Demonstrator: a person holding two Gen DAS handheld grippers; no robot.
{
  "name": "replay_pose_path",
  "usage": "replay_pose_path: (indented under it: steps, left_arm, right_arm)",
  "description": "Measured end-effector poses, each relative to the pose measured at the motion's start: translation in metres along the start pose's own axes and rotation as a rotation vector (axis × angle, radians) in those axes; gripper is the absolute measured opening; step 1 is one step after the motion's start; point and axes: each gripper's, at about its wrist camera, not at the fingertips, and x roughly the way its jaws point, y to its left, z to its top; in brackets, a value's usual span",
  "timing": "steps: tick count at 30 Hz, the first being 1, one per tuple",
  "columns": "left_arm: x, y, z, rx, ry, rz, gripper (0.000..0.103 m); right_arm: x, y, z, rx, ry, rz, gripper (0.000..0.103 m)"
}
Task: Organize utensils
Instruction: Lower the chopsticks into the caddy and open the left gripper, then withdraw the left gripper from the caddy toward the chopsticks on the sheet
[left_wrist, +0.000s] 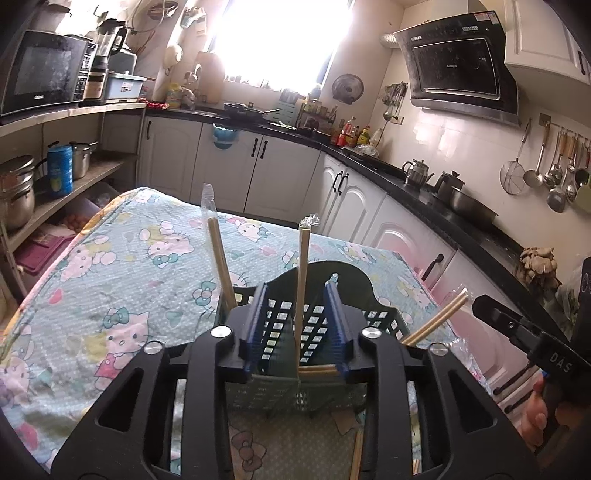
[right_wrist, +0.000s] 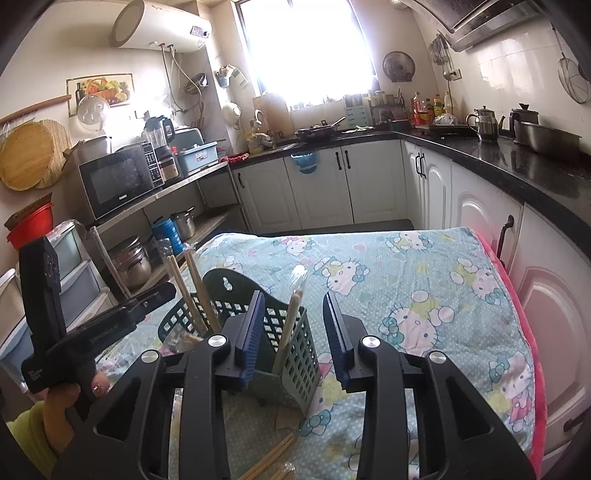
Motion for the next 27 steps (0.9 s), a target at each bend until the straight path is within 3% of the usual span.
replay_pose_path:
  steps: [3,14,27]
  left_arm:
    - [-0.006,0.000,-0.002,0.007,0.007,-0.003,0.031]
    - [-0.027,0.003,-0.014,0.001,0.050,-0.012,0.066]
    - [-0.055,0.017,-0.035,-0.011,0.070,0.005,0.086]
  right_arm:
    - [-0.004,0.001,-0.005,-0.005,0.010,0.001,0.035]
    - [-0.020,0.007,-0.020,-0.013,0.030,0.004,0.040]
    - [-0.034,0.016,-0.043,-0.034,0.058,0.018,0.040]
